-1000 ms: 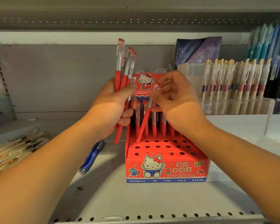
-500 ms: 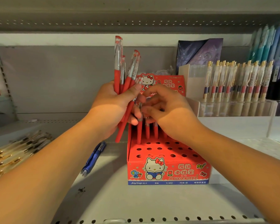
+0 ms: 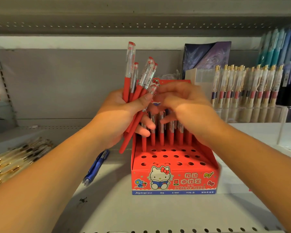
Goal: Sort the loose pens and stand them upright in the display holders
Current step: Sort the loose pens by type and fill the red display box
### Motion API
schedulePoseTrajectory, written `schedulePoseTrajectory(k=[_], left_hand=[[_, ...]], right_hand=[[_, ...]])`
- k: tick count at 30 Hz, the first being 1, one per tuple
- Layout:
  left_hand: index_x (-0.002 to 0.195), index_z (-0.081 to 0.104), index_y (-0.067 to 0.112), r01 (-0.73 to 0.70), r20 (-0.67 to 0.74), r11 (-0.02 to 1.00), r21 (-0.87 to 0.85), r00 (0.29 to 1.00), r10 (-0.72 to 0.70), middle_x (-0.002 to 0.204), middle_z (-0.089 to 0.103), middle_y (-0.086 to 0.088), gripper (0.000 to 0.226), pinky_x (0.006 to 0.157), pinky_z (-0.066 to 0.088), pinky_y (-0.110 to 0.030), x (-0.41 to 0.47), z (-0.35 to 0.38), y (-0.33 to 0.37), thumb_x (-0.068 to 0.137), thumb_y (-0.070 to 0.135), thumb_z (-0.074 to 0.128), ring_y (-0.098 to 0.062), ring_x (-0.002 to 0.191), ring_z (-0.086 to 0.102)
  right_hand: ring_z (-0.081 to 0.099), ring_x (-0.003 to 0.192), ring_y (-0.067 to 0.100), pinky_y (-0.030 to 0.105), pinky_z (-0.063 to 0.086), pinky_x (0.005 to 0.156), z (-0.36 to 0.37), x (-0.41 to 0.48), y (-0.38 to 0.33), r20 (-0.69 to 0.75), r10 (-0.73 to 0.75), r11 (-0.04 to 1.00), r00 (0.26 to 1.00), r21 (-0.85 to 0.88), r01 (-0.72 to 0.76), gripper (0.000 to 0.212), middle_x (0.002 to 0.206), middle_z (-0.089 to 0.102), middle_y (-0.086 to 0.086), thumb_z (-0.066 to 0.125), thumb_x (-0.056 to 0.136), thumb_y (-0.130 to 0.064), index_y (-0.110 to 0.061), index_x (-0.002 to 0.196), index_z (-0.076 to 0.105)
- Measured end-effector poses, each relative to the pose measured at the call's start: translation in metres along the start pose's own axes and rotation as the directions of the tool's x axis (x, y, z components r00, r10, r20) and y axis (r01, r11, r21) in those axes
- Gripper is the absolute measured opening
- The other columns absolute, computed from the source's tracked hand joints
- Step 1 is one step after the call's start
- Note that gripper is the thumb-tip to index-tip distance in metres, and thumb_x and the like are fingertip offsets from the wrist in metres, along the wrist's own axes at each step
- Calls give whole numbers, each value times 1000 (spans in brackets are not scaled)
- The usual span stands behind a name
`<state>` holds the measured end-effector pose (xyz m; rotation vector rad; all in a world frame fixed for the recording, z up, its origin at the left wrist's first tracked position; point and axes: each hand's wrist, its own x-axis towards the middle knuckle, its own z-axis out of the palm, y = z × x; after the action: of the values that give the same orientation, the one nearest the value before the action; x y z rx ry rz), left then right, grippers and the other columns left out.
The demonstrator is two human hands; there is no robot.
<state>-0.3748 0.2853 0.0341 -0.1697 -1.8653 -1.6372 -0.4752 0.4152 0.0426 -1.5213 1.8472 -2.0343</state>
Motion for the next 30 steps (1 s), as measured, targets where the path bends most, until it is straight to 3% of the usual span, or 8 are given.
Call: schedulePoseTrajectory(k=[3, 8, 14, 17, 20, 24, 28, 30], left_hand=[[99, 65, 13, 23, 49, 999, 28, 999, -24, 79, 73, -11, 27, 41, 53, -28, -1, 2, -2, 80, 32, 67, -23, 49, 66], [107, 63, 13, 43, 77, 998, 45, 996, -47, 86, 75, -13, 32, 42, 54, -29, -2, 3, -3, 82, 33, 65, -23, 51, 68], [107, 62, 15, 53, 80, 997, 47, 995, -57, 88, 75, -11, 27, 44, 55, -30, -3, 4, -2, 87, 34, 62, -24, 55, 70], [102, 63, 16, 69, 63, 997, 32, 996, -70, 88, 75, -13, 21, 44, 56, -32, -4, 6, -1, 90, 33, 59, -27, 61, 73], [100, 59, 10, 55, -8, 998, -28, 998, -55, 76, 74, -10, 14, 45, 57, -33, -2, 5, 2, 100, 22, 53, -27, 59, 72], [97, 54, 10, -9, -76, 1000, 9, 997, 9, 67, 70, -12, 10, 45, 54, -30, 0, 3, 3, 102, 18, 51, -23, 50, 66], [97, 54, 10, -41, -122, 995, 87, 991, 52, 63, 67, -9, 10, 41, 49, -27, 1, 2, 0, 101, 19, 52, -19, 41, 57], [96, 55, 9, -52, -128, 990, 131, 989, 69, 62, 66, -6, 12, 39, 41, -24, 2, 0, -1, 102, 19, 52, -16, 38, 48]], right_hand=[[69, 65, 15, 26, 56, 55, -5, -1, -7, 16, 63, 983, 998, 171, -65, 13, 75, 72, 1, 68, 90, -8, -13, 100, 65], [67, 71, 21, 37, 57, 69, -5, 0, -4, 16, 76, 981, 997, 180, -78, 13, 81, 70, 9, 71, 86, -5, -10, 96, 64], [70, 82, 23, 45, 58, 88, -5, 2, -4, -49, 22, 986, 999, 167, -13, 11, 77, 71, 2, 70, 88, -5, -13, 89, 63], [71, 79, 24, 41, 60, 83, -3, 2, -5, -87, 21, 971, 996, 237, 0, 8, 84, 71, 11, 67, 89, -1, -8, 91, 63], [70, 65, 18, 32, 61, 64, -5, 4, -9, -171, 23, 952, 985, 304, 31, 4, 78, 66, 13, 63, 91, 1, -3, 91, 61], [68, 58, 11, 27, 58, 54, -14, 7, -12, -234, -25, 981, 972, 180, 68, 12, 76, 64, 6, 67, 90, 0, -11, 83, 64], [71, 75, 26, 38, 62, 58, -14, 8, -6, -244, -137, 990, 960, -71, 123, 20, 75, 62, -1, 72, 86, -2, -20, 78, 66], [69, 71, 24, 39, 62, 57, -10, 7, -2, -226, -164, 983, 960, -116, 140, 24, 74, 61, -1, 72, 86, -1, -23, 77, 64]])
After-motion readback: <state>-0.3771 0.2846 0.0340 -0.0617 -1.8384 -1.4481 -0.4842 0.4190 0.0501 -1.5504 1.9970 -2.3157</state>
